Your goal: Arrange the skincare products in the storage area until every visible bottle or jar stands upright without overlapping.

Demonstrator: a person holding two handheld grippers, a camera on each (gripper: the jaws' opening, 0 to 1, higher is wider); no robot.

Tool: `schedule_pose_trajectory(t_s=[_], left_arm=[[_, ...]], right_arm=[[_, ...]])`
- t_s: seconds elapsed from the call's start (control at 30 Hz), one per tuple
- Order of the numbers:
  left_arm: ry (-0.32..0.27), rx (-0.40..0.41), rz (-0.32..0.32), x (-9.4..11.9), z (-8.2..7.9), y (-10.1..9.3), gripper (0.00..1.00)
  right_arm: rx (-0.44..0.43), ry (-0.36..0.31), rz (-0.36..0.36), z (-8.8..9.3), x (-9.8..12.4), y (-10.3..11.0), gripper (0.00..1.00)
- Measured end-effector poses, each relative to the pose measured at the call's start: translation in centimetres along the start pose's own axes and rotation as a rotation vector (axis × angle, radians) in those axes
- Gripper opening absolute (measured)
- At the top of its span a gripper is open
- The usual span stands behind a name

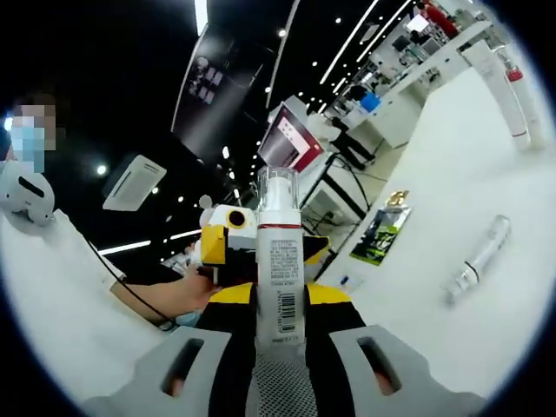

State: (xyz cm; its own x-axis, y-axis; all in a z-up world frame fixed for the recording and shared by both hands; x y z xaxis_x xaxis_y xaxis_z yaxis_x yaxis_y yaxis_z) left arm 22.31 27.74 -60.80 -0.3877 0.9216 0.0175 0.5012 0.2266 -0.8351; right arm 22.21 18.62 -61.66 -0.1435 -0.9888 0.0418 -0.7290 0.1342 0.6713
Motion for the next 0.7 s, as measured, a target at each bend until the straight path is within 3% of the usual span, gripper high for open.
schedule_pose_trajectory(t_s=[0.1,0.17,0.23,0.4,0.5,0.57,0.7], left_arm=[[0.065,-0.024,0.000,-0.5,0.8,-0.1,0.40],[0.067,-0.006,0.006,-0.9,0.8,-0.1,0.36],[0.074,-0.011,0.006,-0.6,0.9,0.0,0.24],[0.062,-0.040,0.002,-0.4,0.8,-0.3,0.24],[0.052,-0.083,-0.039,-0.4,0.7,-0.1,0.23],[0.050,-0.114,-0.086,-0.4,0.7,0.5,0.23],[-0.001,-0.114,-0.115,-0.1,0.1,0.6,0.23]], right_arm=[[0.002,0.017,-0.019,0.2,-0.1,0.2,0.18],[0.012,0.036,-0.024,0.3,-0.1,0.2,0.18],[0.013,0.051,-0.047,0.5,-0.1,0.4,0.18],[0.009,0.046,-0.050,0.4,0.2,0.3,0.18],[0.061,0.050,-0.014,0.4,0.2,0.0,0.20],[0.141,0.085,0.045,0.8,-0.1,0.0,0.20],[0.209,0.141,0.102,1.4,-0.2,-0.3,0.22]])
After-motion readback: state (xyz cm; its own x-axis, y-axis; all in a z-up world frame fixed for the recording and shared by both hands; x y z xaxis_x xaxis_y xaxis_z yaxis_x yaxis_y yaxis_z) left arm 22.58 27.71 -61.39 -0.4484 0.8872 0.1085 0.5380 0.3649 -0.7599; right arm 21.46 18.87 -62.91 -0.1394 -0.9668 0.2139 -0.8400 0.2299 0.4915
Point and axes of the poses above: the point that each gripper's makers call its tool centre point, and the gripper's own axes: x roughly backward along the fingers, y roughly to its left, z roughly out of its underside, the point moved 6 cm from there along x, roughly backward along the fingers, and after that the axes turned 3 degrees about x, right-handed, at the moved point
